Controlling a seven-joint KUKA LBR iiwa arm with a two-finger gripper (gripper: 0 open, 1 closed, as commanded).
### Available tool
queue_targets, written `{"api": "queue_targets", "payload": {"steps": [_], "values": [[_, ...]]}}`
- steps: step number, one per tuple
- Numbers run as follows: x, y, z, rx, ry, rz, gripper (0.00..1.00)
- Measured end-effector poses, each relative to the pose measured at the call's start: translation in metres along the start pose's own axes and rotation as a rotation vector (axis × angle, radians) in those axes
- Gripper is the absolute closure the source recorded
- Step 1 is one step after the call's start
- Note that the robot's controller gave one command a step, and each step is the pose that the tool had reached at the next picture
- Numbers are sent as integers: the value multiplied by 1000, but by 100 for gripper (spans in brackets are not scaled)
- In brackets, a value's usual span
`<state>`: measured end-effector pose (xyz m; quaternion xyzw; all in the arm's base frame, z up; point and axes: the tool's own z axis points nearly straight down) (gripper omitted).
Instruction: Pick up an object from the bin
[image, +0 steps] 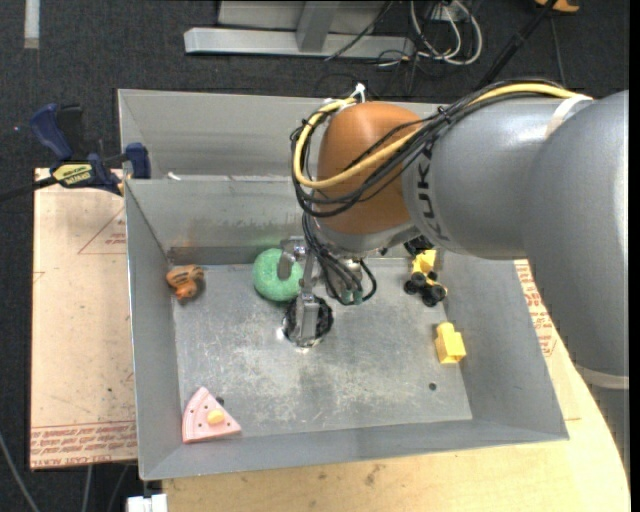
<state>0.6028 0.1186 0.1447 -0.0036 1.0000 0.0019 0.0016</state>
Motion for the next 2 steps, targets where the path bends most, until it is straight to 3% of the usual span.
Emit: {"api": "queue_targets", "payload": {"steps": [1,2], "values": [[-41,-25,37,2,-7,-72,0],[-53,-22,61,1,-10,47,100]]}}
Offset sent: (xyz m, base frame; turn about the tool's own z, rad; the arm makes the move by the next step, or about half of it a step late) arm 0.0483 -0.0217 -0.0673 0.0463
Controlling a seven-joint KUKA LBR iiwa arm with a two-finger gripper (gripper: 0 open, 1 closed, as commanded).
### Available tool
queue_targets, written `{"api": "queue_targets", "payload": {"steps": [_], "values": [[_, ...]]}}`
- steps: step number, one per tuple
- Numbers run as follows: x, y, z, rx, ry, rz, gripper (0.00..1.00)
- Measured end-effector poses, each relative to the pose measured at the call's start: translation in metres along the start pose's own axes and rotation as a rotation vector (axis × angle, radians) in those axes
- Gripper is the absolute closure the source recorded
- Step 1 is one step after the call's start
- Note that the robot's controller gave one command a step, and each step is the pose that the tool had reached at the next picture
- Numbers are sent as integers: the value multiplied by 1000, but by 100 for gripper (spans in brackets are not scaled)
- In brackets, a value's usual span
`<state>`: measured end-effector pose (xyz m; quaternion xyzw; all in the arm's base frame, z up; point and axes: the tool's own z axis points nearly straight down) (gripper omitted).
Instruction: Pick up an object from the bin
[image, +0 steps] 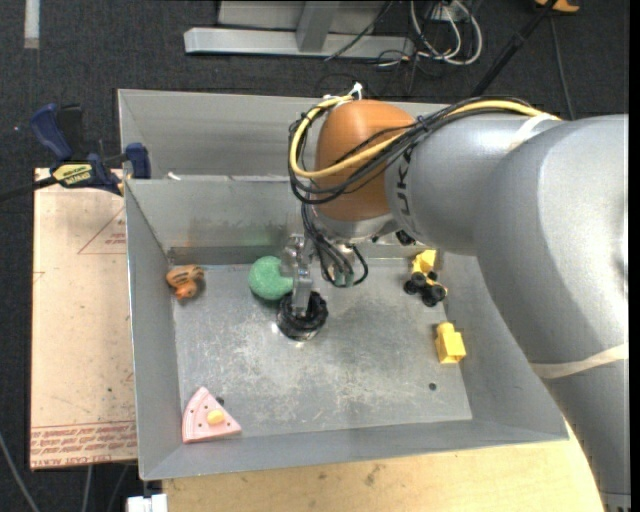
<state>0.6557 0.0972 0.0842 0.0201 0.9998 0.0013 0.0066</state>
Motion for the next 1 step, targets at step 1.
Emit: {"api": "queue_targets", "payload": {"steps": [1], "values": [[0,0,0,0,0,0,100]]}}
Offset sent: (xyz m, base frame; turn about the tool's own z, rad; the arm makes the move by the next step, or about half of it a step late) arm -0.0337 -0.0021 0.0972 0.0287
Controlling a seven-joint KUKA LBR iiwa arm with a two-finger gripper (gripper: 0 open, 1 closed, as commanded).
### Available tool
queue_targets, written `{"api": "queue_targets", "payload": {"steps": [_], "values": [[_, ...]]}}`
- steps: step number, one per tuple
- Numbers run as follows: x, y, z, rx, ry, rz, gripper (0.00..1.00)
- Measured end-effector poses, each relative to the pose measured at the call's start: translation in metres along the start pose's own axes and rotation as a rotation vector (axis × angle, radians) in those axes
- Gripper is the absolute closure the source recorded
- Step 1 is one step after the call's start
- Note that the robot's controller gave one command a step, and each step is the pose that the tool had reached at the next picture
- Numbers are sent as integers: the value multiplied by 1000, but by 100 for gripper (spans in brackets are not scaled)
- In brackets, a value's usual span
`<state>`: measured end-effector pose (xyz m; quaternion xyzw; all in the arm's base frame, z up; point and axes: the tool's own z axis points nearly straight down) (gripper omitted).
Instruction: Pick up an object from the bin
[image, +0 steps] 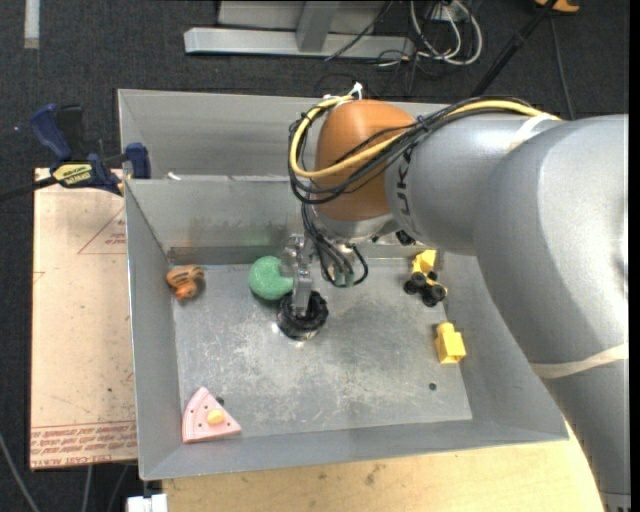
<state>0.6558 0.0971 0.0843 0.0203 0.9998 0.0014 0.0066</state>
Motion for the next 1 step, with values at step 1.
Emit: {"api": "queue_targets", "payload": {"steps": [1], "values": [[22,-2,-49,3,17,13,100]]}}
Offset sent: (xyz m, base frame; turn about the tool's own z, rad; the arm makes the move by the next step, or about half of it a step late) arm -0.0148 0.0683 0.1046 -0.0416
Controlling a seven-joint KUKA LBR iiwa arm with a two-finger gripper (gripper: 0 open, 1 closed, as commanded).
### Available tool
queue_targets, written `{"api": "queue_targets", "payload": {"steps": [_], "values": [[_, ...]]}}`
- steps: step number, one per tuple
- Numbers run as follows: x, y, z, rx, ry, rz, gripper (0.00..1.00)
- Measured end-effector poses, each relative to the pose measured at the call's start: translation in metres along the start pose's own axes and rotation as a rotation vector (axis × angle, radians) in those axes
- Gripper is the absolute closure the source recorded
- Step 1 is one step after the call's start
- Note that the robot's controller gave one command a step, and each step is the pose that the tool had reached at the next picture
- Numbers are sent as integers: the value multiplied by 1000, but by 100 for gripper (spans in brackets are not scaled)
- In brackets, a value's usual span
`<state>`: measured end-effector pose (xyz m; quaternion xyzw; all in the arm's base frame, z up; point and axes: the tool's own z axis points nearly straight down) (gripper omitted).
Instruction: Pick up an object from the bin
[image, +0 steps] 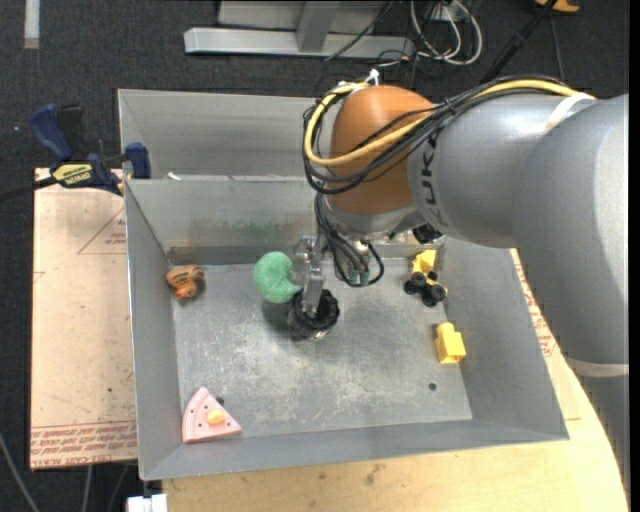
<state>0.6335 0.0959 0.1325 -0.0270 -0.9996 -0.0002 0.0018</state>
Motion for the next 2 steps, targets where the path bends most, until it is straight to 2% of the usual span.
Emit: {"api": "queue_targets", "payload": {"steps": [1,2], "values": [[-3,42,-42,1,-9,-30,100],[1,10,-87,-3,-4,-31,100]]}}
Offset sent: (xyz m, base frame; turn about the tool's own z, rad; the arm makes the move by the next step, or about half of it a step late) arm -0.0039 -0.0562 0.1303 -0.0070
